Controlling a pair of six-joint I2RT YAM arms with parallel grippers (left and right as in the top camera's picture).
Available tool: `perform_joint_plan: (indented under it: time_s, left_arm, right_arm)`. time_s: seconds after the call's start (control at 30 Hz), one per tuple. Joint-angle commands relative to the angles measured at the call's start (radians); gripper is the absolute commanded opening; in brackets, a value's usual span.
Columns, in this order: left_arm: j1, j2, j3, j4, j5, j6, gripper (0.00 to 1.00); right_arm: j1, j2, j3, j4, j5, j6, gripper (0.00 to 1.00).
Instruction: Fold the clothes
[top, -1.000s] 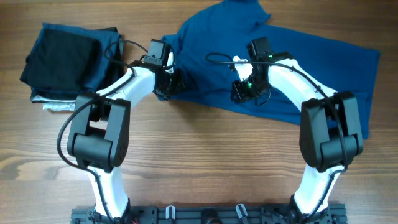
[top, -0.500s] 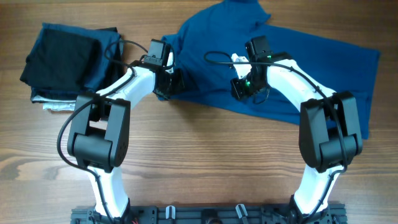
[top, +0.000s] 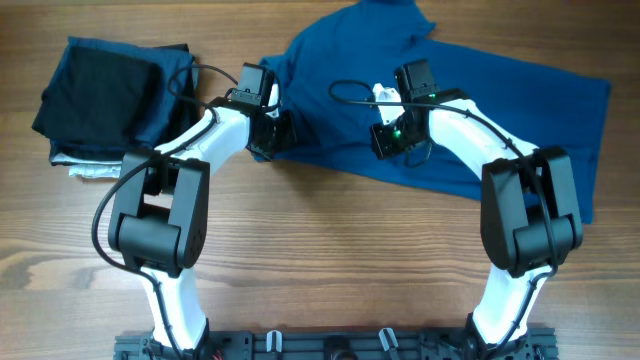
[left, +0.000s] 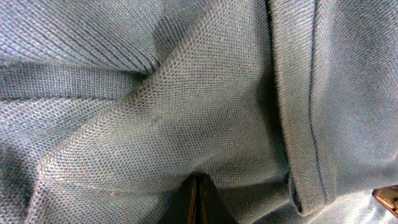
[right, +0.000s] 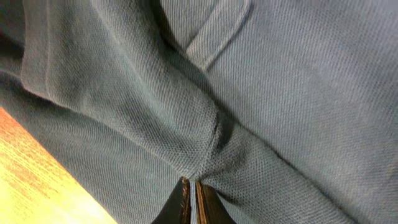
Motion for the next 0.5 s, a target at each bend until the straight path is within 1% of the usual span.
perform_joint_plan:
  time_s: [0.0,0.13,0.47]
  left_arm:
    - [0.017,0.052,-0.009,-0.002,-0.086,0.012,0.04]
    - [0.017,0.052,-0.009,-0.001,-0.086,0.012,0.04]
    - [0.017,0.052,-0.009,-0.001,-0.086,0.012,0.04]
  right_arm:
    - [0.006,-0.001,-0.005,0.025,-0.018,0.014,0.05]
    - [0.006,-0.001,-0.005,0.048,0.036,0.046,0.04]
    - [0.006,-0.001,-0.006,0.097,0.090,0.045,0.04]
